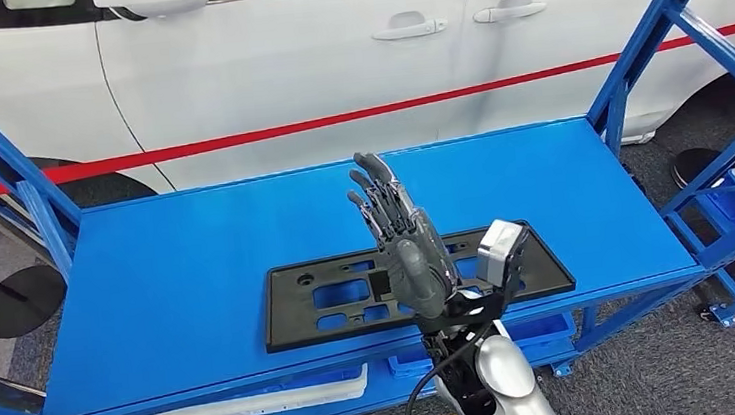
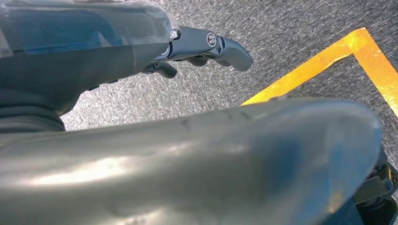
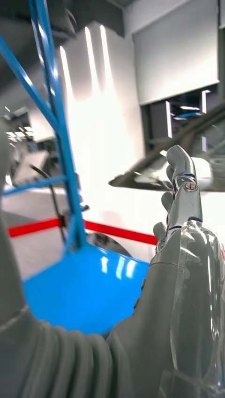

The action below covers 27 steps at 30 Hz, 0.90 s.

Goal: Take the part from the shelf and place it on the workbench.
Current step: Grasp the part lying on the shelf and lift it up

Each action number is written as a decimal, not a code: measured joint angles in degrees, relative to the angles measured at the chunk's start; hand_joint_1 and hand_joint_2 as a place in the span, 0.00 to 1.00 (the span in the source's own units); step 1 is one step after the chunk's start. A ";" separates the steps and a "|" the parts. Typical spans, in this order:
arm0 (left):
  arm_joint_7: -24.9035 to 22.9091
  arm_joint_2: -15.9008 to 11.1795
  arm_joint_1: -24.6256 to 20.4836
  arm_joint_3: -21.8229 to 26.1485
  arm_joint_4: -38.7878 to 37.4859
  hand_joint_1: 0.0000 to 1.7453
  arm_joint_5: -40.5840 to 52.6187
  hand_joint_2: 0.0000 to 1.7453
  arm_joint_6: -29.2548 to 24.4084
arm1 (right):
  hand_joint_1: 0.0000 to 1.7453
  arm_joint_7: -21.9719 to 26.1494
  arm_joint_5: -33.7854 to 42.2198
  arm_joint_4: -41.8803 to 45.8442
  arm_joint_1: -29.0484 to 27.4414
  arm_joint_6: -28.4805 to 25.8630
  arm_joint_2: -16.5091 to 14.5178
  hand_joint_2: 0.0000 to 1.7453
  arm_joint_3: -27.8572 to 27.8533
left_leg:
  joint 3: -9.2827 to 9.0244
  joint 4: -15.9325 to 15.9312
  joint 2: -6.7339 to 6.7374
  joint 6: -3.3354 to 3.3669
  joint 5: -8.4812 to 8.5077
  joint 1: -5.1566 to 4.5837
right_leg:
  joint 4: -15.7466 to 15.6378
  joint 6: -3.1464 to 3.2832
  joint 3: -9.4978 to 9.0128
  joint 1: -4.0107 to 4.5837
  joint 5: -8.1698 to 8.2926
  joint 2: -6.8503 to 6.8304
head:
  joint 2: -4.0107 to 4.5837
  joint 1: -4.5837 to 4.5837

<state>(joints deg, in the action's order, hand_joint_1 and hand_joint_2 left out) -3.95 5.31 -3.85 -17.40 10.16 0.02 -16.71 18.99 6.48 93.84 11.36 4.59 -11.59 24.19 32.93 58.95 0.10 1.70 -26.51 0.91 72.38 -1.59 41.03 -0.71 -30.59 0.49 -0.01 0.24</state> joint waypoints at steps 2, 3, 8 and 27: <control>0.08 0.01 0.01 0.00 0.00 0.00 0.11 0.00 0.21 | 0.00 -0.29 -4.43 -0.34 0.48 -1.69 0.31 1.00 0.45 | -0.27 -0.01 0.01 -0.20 -0.17 -0.04 | -7.42 0.59 -3.57 0.19 3.74 -0.20 | 0.01 0.01; 0.15 0.01 0.00 0.00 0.00 0.00 0.26 0.00 0.37 | 0.00 -0.69 -7.51 -0.50 0.92 -2.65 0.49 1.00 0.88 | -0.32 0.02 0.03 -0.40 -0.28 -0.12 | -10.62 0.92 -5.08 0.41 4.79 -0.33 | 0.00 0.01; 0.29 0.02 -0.07 -0.02 0.00 0.00 0.92 0.00 0.89 | 0.00 -3.21 -21.99 -1.31 2.69 -6.39 1.55 1.00 4.16 | -0.34 0.24 0.43 -1.90 -0.99 -0.18 | -14.27 2.06 -6.67 0.62 5.33 -0.24 | -0.01 0.05; 0.82 -0.33 -0.47 0.02 0.00 0.00 1.08 0.00 1.45 | 0.00 -7.07 -53.84 -10.45 12.87 -13.99 11.86 1.00 18.46 | 1.13 0.63 0.01 0.12 0.41 -0.13 | -2.40 -0.07 -1.63 0.24 -1.42 -0.16 | 0.00 0.20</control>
<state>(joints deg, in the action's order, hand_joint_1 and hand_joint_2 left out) -3.13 4.98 -4.32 -17.38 10.16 1.10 -15.26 11.92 -47.36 83.40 24.24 -9.40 0.27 42.65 34.06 59.58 0.11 1.82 -26.10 0.78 69.98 -1.66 39.39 -0.47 -32.01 0.33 -0.01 0.44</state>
